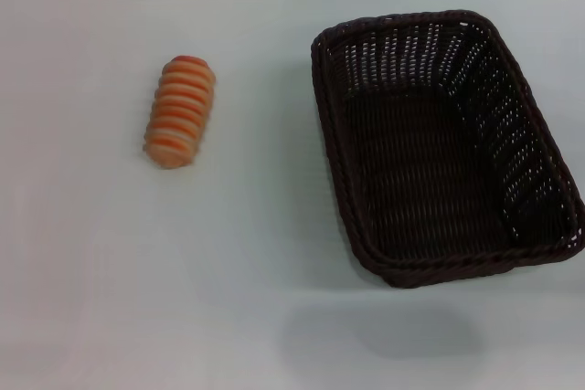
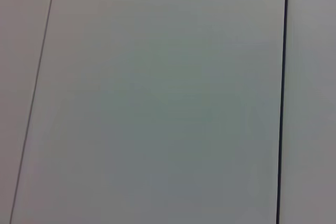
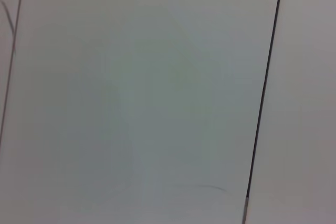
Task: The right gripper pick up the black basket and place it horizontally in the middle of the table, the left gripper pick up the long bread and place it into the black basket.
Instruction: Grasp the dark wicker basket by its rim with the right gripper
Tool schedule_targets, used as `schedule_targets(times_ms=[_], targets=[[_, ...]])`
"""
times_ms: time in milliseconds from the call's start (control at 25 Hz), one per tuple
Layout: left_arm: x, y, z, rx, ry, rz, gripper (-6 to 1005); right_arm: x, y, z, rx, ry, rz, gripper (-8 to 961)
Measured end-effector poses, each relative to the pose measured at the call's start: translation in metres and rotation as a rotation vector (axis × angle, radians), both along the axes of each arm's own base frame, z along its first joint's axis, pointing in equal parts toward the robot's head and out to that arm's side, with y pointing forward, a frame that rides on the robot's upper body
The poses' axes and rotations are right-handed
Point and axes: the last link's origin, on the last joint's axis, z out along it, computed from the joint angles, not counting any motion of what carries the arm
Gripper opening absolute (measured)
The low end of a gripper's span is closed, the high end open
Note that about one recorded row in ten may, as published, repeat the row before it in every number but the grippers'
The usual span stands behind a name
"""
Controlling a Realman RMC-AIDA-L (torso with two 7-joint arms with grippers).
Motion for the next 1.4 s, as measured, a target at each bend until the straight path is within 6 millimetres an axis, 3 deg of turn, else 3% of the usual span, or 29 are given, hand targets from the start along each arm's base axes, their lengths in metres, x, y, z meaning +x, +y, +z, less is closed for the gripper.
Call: schedule_targets(times_ms=[480, 720, 880, 960, 1400], targets=[[-0.002, -0.002, 0.004, 0.009, 0.006, 0.007, 846, 0.000, -0.001, -0.002, -0.008, 0.016, -0.008, 555], [-0.002, -0.003, 0.004, 0.010, 0.007, 0.008, 846, -0.002, 0.005, 0.007, -0.037, 0.053, -0.107, 554], [-0.002, -0.003, 0.004, 0.010, 0.007, 0.008, 846, -0.016, 0.009, 0.022, -0.062, 0.096, -0.158, 554], [-0.002, -0.003, 0.005, 0.010, 0.007, 0.008, 846, -0.029, 0.012, 0.039, -0.073, 0.133, -0.216, 554], [-0.004, -0.003, 0.005, 0.009, 0.022, 0.016, 846, -0.080, 0.037, 0.060, -0.236, 0.074, -0.438, 555]])
